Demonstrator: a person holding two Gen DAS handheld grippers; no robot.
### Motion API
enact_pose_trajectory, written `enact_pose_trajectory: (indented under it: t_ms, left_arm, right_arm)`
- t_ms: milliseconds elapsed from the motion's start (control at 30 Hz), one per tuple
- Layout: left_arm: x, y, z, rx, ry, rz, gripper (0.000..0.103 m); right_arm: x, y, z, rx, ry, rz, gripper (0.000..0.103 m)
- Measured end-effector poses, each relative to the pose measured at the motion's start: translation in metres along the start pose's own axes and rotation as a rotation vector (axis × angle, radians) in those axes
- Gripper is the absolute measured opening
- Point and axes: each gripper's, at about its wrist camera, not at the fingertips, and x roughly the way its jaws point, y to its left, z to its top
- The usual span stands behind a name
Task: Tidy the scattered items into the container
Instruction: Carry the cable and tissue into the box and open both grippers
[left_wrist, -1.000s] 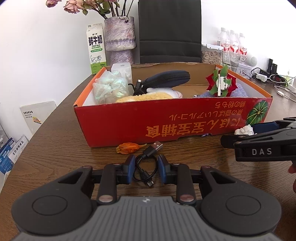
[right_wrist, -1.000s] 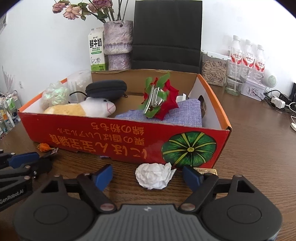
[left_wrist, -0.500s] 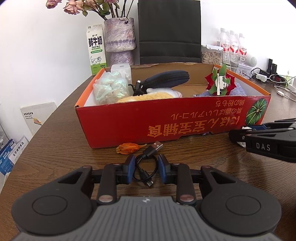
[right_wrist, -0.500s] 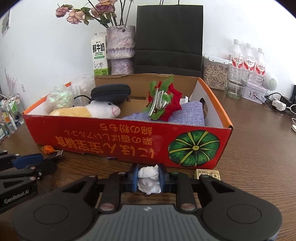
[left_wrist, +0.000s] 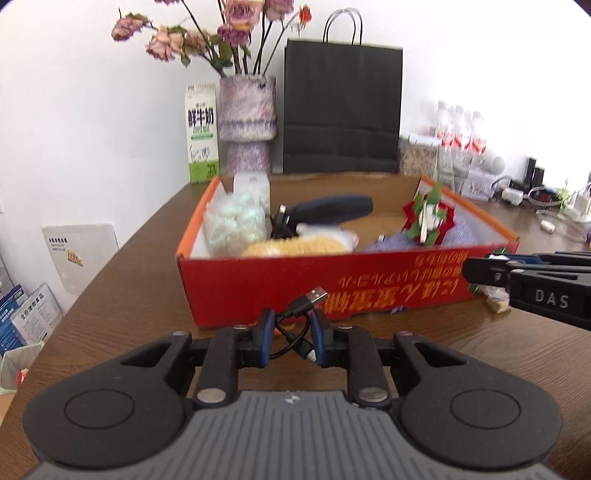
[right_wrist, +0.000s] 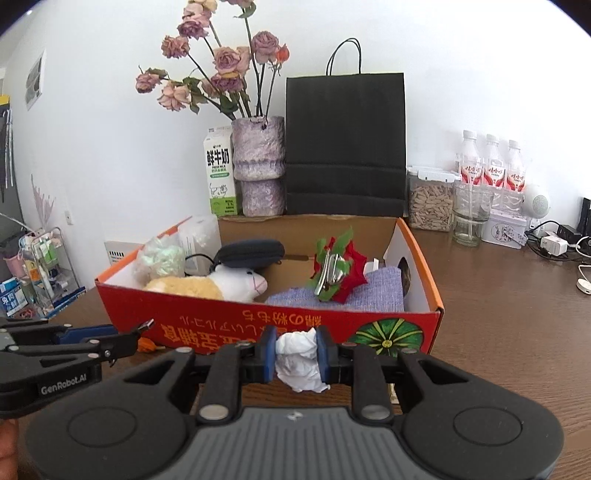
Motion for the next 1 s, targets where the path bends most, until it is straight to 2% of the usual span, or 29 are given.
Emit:
enact_pose_trajectory:
  t_ms: [267,433,567,667,767,1000]
  left_arm:
    - [-0.017,-0.008,0.043,-0.026,-0.152,-0.006,0.022]
    - [-0.001,-0.013,0.071,-0.075,-0.207,0.008,0.022]
    - [0.020,-0.008,0.081,-0.126,-0.304,0.066,0.022]
    - [0.043,-0.002,0.073,-0.117,-0.264,0.110,0.022]
    - [0.055,0.004,0.067,-0.131,-0.205,0.078,0.022]
    - [0.057,-0.004,0.056,-0.090,-0.202,0.099,0.022]
  right_arm:
    - [-0.003,0.004,0.036,0.014,-0.113,0.017,0.021]
    - [0.014,0.006,0.063,0.044,-0.187,0.017,0.021]
    - [0.034,-0.001,0.066,0.093,-0.212,0.014,0.021]
    - [0.046,-0.007,0.054,0.101,-0.180,0.012,0.021]
    - [0.057,-0.010,0.048,0.108,-0.145,-0.011,0.021]
    - [0.059,-0.012,0.039,0.105,-0.133,-0.024,0.021]
